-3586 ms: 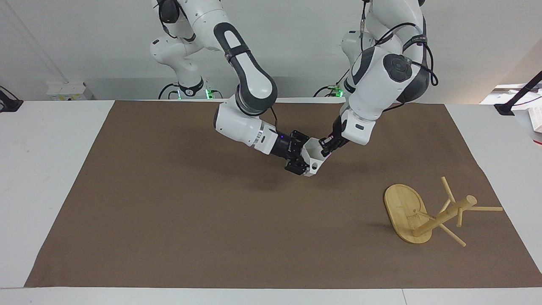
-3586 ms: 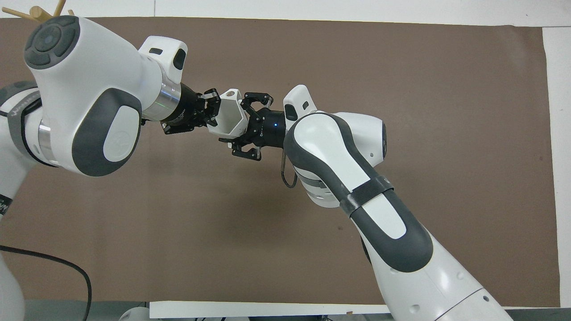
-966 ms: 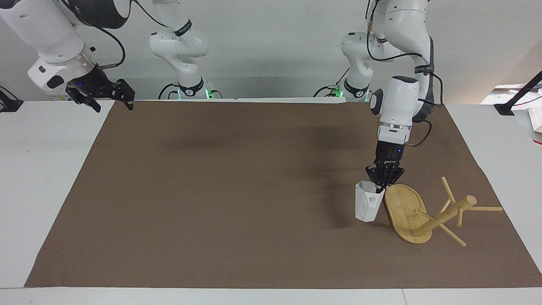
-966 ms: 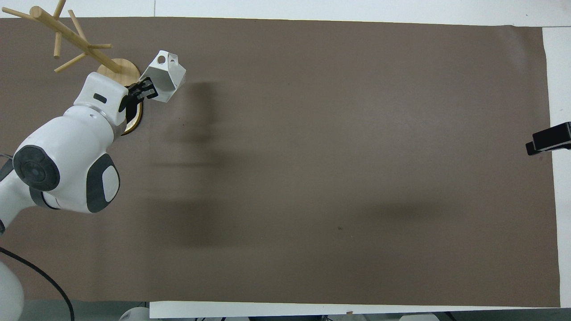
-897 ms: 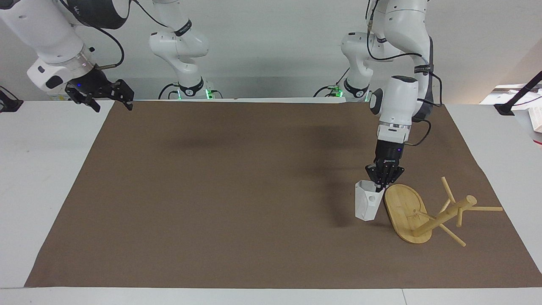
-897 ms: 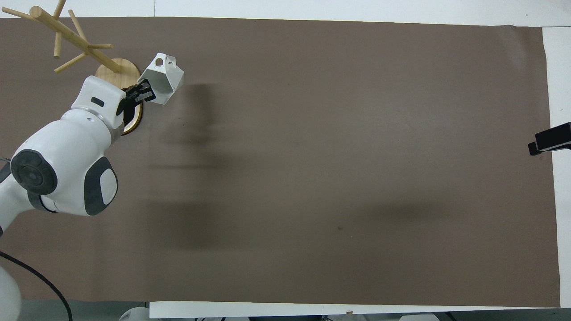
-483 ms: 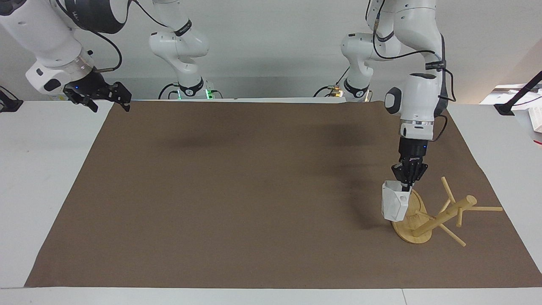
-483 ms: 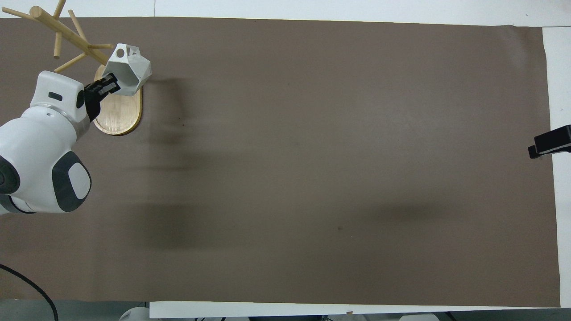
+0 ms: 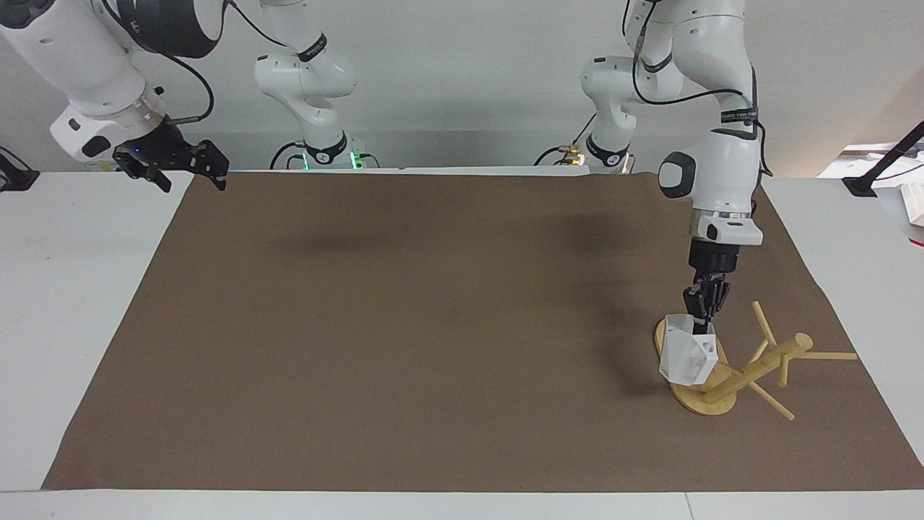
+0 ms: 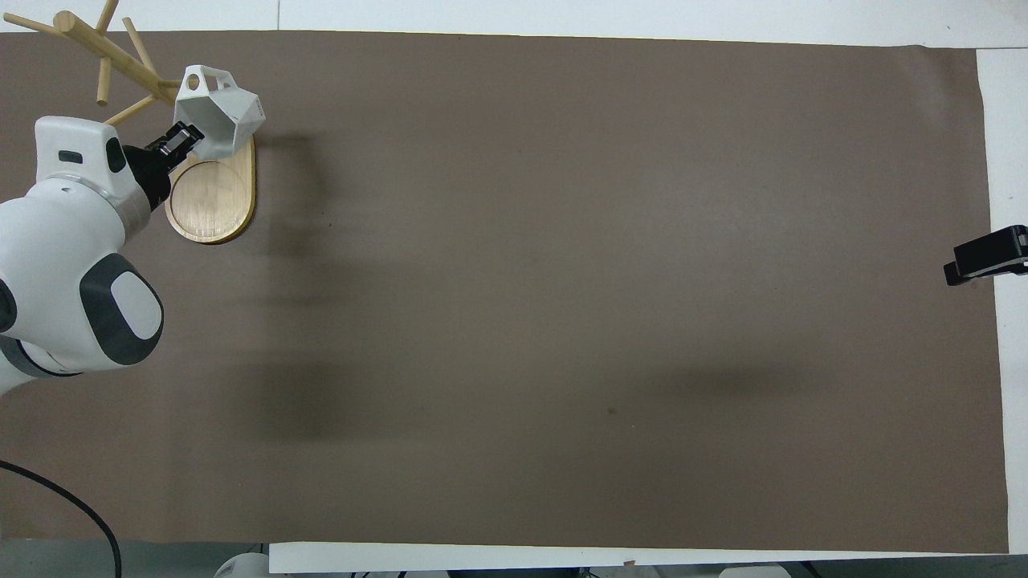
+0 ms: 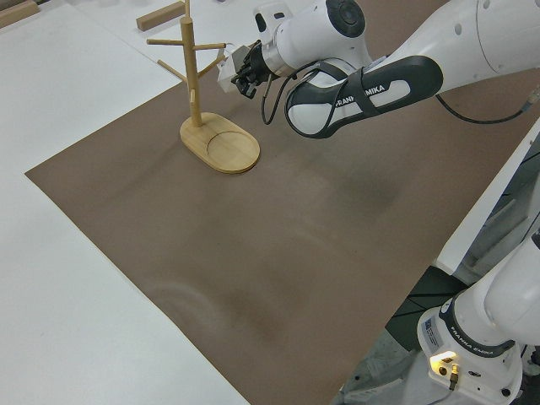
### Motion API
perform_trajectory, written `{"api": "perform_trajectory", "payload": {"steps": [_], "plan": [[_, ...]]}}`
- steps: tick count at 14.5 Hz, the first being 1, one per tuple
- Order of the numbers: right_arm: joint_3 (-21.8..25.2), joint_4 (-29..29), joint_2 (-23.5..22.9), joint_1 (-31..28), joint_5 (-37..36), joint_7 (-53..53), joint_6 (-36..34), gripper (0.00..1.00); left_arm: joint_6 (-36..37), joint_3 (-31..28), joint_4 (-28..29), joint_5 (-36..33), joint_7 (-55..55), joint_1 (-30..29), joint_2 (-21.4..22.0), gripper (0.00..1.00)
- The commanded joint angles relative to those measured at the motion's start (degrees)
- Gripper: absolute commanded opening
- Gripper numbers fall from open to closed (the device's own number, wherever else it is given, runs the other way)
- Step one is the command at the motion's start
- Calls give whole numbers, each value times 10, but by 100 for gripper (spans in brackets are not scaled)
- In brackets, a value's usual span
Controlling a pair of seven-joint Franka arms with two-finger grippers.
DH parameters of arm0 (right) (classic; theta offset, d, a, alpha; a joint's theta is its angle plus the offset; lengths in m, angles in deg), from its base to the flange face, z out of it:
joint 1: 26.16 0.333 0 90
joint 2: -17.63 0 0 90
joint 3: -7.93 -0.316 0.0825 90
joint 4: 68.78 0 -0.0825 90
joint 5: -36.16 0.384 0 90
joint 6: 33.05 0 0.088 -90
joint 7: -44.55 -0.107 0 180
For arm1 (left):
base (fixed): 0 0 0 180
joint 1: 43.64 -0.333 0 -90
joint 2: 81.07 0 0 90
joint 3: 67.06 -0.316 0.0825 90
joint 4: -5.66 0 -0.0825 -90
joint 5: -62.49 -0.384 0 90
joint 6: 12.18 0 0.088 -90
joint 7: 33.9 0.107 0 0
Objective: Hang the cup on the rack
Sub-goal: 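Hang the cup on a mug tree peg with the left gripper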
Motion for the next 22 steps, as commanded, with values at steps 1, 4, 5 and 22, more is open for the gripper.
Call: {"api": "perform_trajectory", "payload": {"steps": [1, 4, 5, 22], "plan": [[-4, 9, 7, -3, -6, -7, 1, 99, 12, 2, -13, 18, -7, 1, -14, 0], [-4, 9, 7, -3, -5, -7, 1, 99, 12, 2, -22, 18, -7, -2, -20, 0], [-4, 9, 7, -3, -6, -7, 1, 99, 13, 2, -24, 18, -7, -4, -26, 0], [-4, 9, 7, -3, -5, -7, 1, 99, 91, -3, -129, 7, 91, -54, -64, 100]]}}
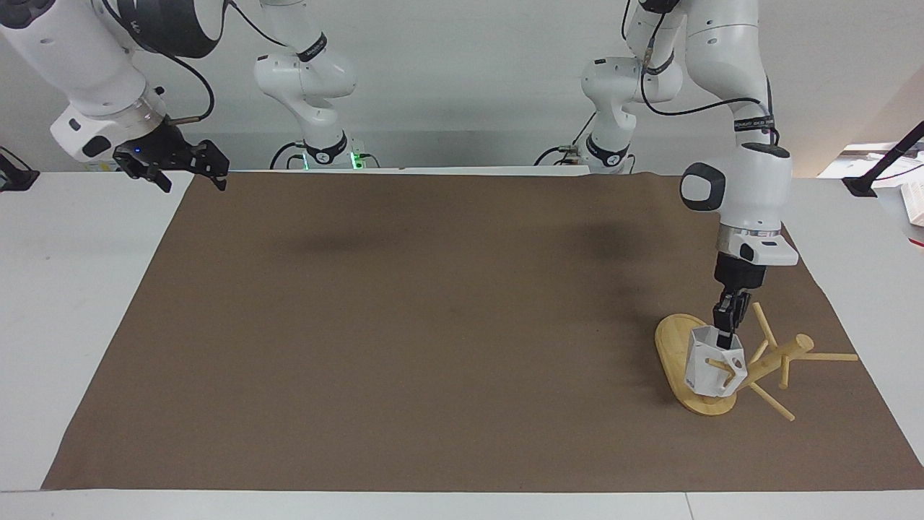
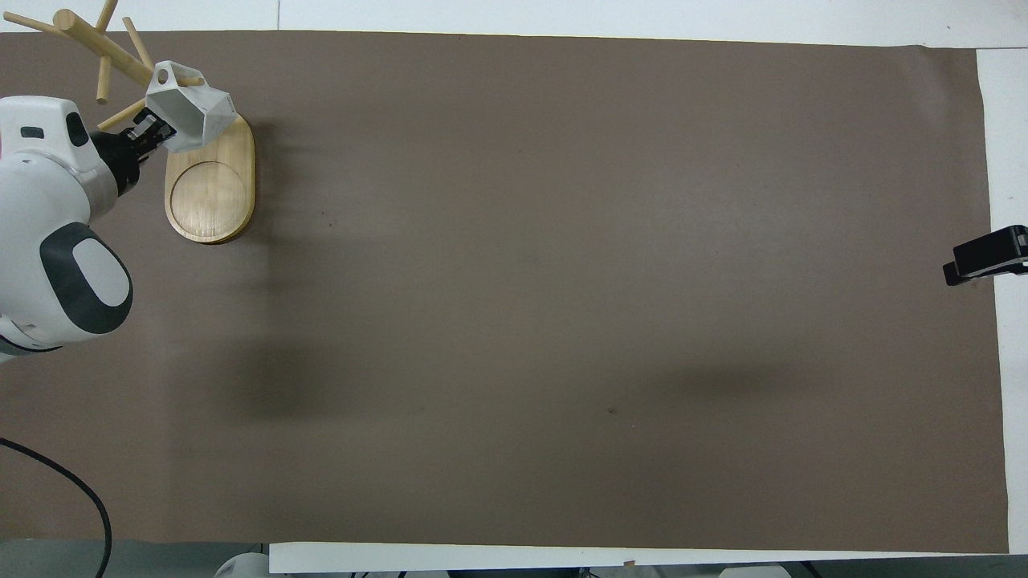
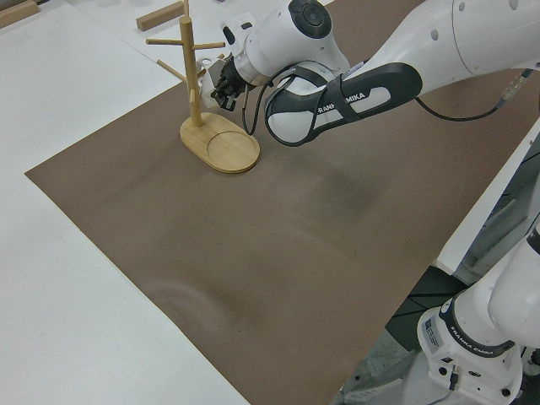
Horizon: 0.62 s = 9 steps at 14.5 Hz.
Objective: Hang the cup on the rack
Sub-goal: 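Hang the cup on a mug tree peg with the left gripper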
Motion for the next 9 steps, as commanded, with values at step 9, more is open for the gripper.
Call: {"api": "perform_trajectory", "payload": {"steps": [9], "plan": [[-4, 9, 7, -4, -6, -7, 1, 99, 212, -4, -8, -1, 63, -28, 90, 100]]}}
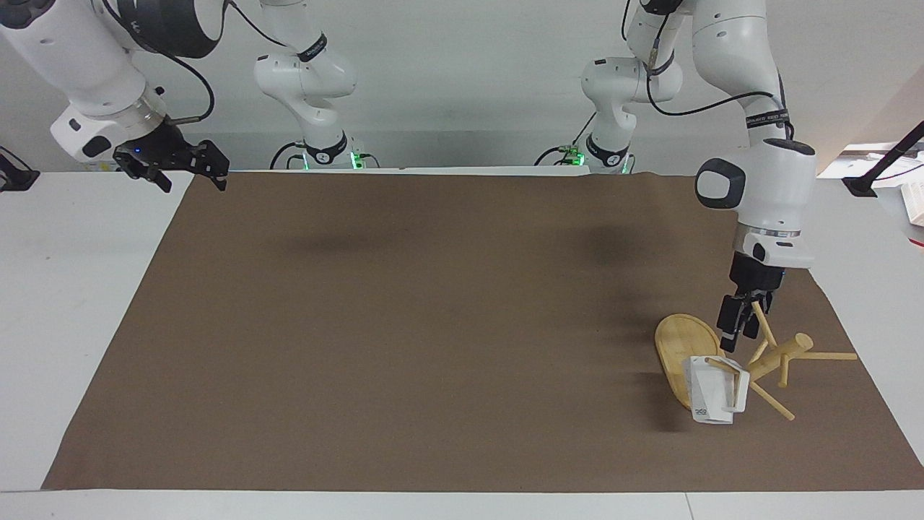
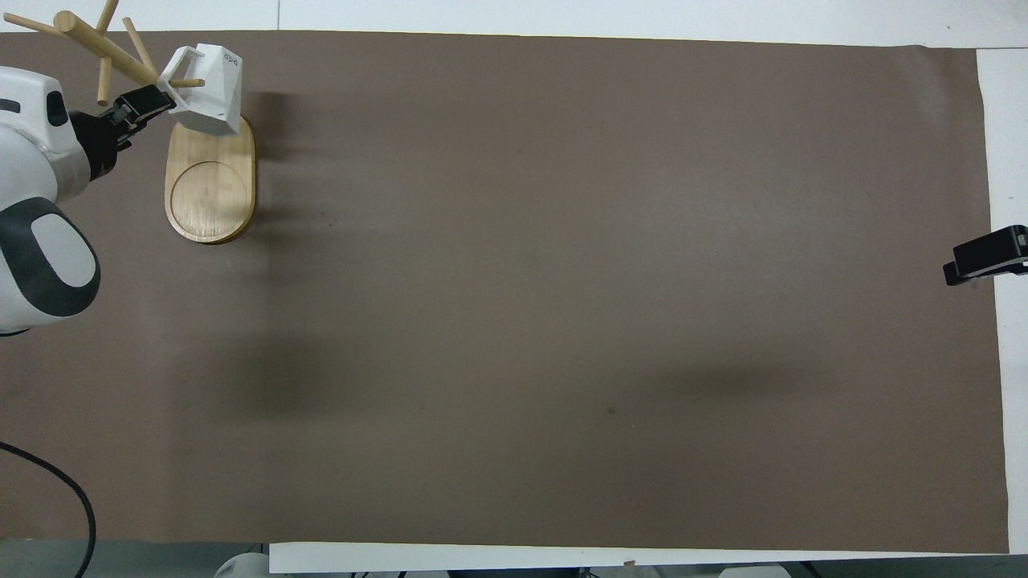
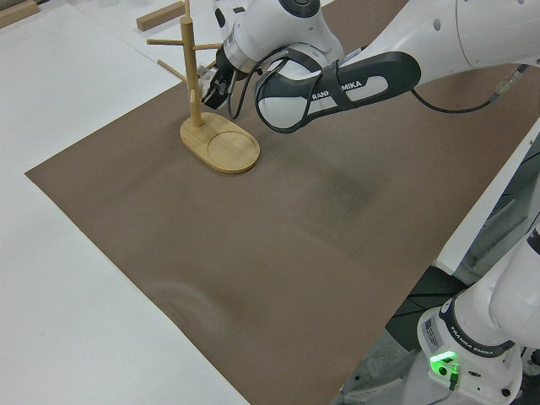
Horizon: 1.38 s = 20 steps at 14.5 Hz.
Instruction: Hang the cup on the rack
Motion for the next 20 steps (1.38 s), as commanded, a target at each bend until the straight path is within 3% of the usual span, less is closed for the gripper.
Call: {"api": "perform_trajectory", "payload": {"steps": [1, 5, 9, 14, 18, 20], "plan": [[-4, 9, 7, -4, -5, -7, 1, 99, 131, -2, 19, -2, 15, -18, 77, 100], [-4, 9, 7, -4, -5, -7, 1, 99, 267, -2, -11, -77, 20, -18, 108, 100], [-4, 9, 7, -4, -5, -7, 1, 99, 455, 1, -86, -165, 30, -15, 110, 100], [-4, 9, 7, -4, -5, -7, 1, 99, 640, -1, -177, -174, 111, -18, 101, 100], [-4, 9, 7, -4, -5, -7, 1, 99, 655, -1, -201, -175, 112, -18, 100, 100], [-4, 9, 7, -4, -6, -7, 1, 99, 698, -1, -230, -176, 123, -17, 94, 100]]}}
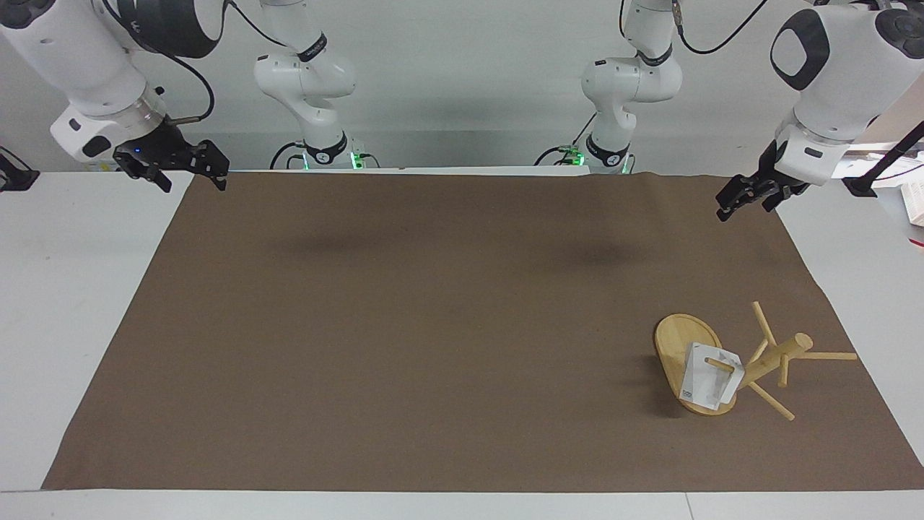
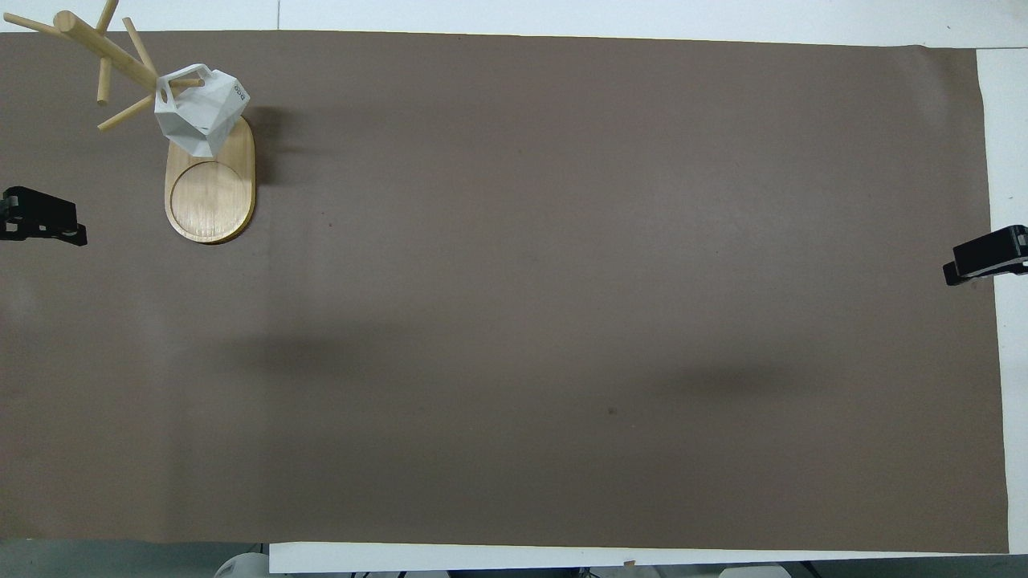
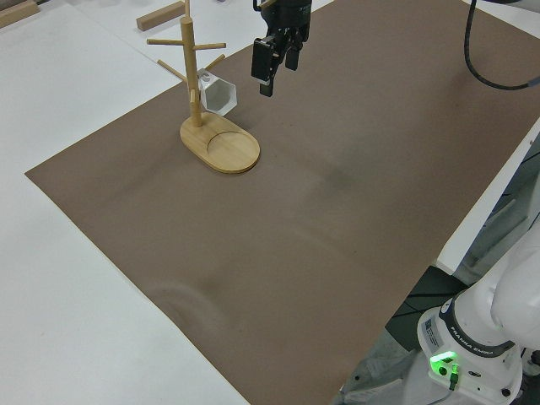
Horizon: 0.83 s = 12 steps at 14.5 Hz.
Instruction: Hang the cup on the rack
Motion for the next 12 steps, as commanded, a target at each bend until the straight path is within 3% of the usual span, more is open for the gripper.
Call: {"api": "perform_trajectory", "payload": {"steps": [1, 12], "plan": [[-4, 9, 7, -4, -6, -7, 1, 99, 68, -1, -55, -13, 32, -1, -23, 100], [-4, 9, 7, -4, -5, -7, 1, 99, 85, -2, -75, -11, 55, -1, -33, 100]]}}
